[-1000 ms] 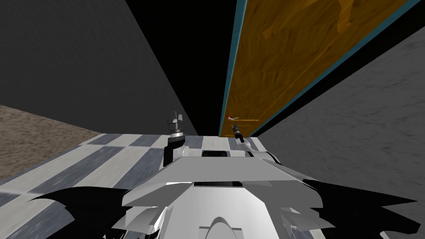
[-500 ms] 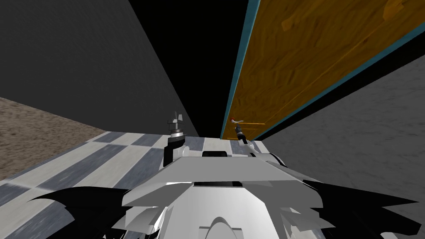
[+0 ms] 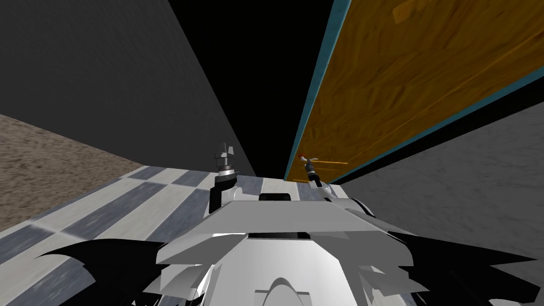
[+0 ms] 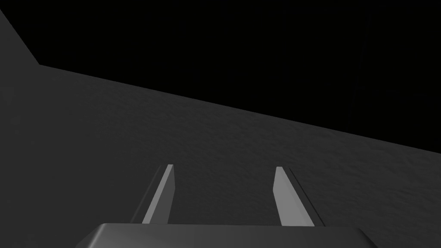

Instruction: Pull the door open

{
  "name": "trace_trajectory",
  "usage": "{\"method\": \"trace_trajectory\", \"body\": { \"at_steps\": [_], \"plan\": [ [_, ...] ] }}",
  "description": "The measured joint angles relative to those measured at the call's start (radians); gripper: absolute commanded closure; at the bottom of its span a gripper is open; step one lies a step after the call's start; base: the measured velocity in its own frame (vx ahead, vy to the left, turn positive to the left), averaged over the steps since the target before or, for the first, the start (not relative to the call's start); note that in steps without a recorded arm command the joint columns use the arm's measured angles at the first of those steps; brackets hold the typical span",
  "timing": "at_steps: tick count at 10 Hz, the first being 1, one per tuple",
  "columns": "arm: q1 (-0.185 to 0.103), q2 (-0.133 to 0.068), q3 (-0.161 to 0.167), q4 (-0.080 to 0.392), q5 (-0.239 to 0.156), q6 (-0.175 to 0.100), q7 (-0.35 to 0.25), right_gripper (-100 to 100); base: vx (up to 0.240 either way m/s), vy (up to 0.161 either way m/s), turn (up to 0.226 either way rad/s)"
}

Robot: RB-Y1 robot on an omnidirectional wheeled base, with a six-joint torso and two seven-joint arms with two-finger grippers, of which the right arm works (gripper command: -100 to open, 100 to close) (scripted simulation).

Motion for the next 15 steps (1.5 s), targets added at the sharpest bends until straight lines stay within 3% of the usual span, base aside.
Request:
{"method": "trace_trajectory", "body": {
  "at_steps": [1, 3, 5, 7, 8, 9, 10, 15],
  "plan": [
    [-0.010, -0.005, 0.000, 0.024, -0.001, -0.015, -0.005, -100, 0.119, 0.027, 0.081],
    [-0.033, -0.034, 0.001, 0.104, -0.008, -0.065, -0.026, -100, 0.092, 0.023, 0.039],
    [-0.022, -0.037, 0.001, 0.101, -0.008, -0.062, -0.030, -100, 0.002, 0.003, -0.005],
    [0.012, -0.036, 0.001, 0.025, -0.009, -0.029, -0.030, -100, 0.050, 0.009, 0.039],
    [0.007, -0.052, 0.002, 0.055, -0.012, -0.044, -0.041, -100, 0.177, 0.019, 0.074],
    [0.017, -0.061, 0.001, 0.047, -0.016, -0.050, -0.049, -100, 0.069, 0.005, 0.011],
    [0.018, -0.061, 0.001, 0.044, -0.016, -0.049, -0.050, 100, -0.013, 0.000, -0.008],
    [0.017, -0.060, 0.001, 0.048, -0.016, -0.049, -0.050, 100, -0.011, -0.002, 0.002]
  ]
}}
